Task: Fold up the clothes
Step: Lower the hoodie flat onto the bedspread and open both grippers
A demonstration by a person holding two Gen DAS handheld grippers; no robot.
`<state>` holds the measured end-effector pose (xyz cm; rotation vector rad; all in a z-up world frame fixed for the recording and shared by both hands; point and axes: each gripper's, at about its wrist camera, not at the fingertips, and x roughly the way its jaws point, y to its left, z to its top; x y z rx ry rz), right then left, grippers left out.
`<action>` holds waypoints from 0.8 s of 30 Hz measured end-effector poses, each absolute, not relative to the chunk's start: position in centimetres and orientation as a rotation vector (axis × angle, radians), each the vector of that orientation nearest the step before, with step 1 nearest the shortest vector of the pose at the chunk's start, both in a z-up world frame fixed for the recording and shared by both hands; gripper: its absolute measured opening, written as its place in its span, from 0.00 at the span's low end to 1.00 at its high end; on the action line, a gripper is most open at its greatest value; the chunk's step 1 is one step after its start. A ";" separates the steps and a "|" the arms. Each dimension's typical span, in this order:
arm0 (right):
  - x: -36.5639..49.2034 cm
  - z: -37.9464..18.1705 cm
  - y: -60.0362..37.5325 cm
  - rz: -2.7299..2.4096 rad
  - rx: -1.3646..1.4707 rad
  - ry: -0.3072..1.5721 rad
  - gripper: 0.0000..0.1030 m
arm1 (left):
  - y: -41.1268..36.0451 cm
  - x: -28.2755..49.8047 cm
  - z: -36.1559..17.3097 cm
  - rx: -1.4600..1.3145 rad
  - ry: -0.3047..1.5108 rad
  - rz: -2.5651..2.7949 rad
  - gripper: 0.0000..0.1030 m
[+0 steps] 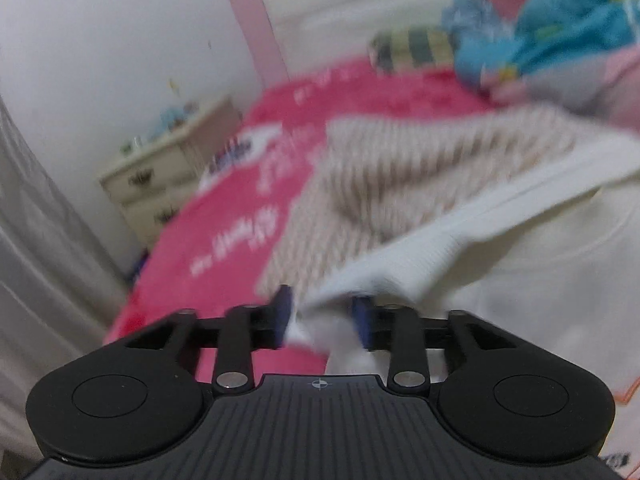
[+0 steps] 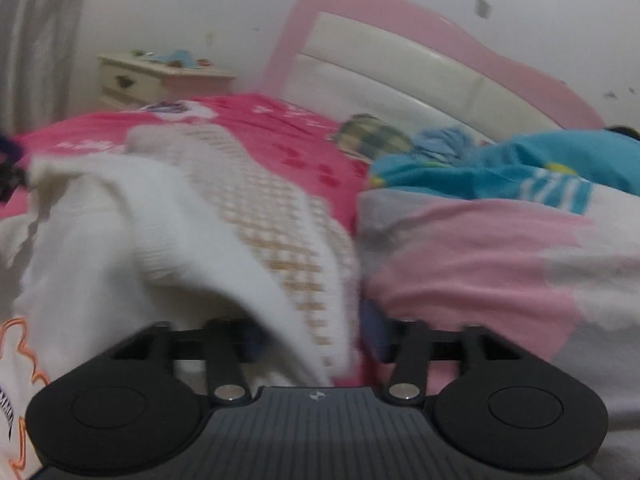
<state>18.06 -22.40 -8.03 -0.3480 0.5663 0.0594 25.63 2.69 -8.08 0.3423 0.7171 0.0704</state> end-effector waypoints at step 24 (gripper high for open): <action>-1.1 7.6 -32.4 0.206 0.029 0.573 0.96 | 10.1 12.7 10.5 -0.120 0.609 -0.090 0.69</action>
